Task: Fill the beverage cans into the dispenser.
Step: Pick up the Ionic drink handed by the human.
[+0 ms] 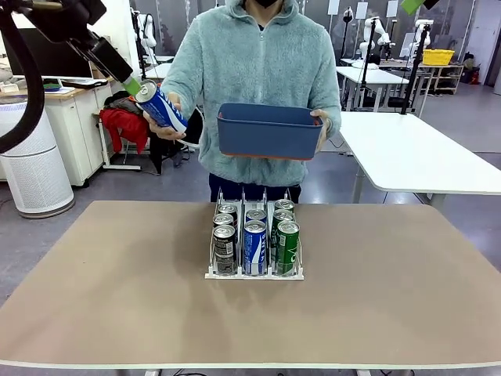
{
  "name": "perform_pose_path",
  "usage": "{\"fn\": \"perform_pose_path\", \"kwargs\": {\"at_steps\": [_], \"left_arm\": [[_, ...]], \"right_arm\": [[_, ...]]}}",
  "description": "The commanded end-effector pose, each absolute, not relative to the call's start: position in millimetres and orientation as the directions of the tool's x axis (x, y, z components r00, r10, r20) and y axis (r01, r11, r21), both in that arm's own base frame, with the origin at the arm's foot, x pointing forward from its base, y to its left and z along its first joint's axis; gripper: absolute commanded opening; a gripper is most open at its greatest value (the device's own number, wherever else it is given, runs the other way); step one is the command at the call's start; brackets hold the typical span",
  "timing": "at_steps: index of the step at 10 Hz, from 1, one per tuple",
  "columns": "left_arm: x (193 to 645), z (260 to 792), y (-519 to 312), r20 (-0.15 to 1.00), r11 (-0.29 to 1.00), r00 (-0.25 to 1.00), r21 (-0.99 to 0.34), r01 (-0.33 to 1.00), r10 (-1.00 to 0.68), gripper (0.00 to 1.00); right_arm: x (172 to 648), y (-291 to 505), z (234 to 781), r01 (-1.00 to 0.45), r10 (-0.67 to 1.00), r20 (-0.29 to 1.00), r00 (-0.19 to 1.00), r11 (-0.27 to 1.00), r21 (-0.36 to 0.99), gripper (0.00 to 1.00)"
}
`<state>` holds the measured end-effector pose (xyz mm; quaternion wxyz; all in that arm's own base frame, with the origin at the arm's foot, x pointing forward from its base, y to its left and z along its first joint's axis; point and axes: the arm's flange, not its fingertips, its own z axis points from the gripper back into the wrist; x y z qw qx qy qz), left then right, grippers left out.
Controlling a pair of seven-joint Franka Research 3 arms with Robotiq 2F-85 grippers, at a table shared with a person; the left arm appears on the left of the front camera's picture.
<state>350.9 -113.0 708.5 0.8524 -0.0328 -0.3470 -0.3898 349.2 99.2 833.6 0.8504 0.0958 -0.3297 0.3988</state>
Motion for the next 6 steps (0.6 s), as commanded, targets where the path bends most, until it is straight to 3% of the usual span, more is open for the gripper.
{"fn": "perform_pose_path", "kwargs": {"at_steps": [1, 3, 4, 6], "left_arm": [[362.9, 695.3, -111.0, 0.673, 0.711, 0.438, 0.190, 0.678, -0.597, 1.00], [371.9, 691.0, -109.6, 0.671, 0.742, 0.496, 0.122, 0.659, -0.551, 1.00], [363.2, 698.4, -111.2, 0.653, 0.719, 0.461, 0.189, 0.669, -0.601, 1.00], [363.2, 698.4, -111.2, 0.653, 0.719, 0.461, 0.189, 0.669, -0.601, 1.00]], "right_arm": [[349.6, 100.4, 833.5, -0.741, 0.616, 0.635, 0.466, 0.664, -0.101, 1.00], [349.6, 100.4, 833.5, -0.741, 0.616, 0.635, 0.466, 0.664, -0.101, 1.00], [349.6, 100.4, 833.5, -0.741, 0.616, 0.635, 0.466, 0.664, -0.101, 1.00], [349.6, 100.4, 833.5, -0.741, 0.616, 0.635, 0.466, 0.664, -0.101, 1.00]]}}
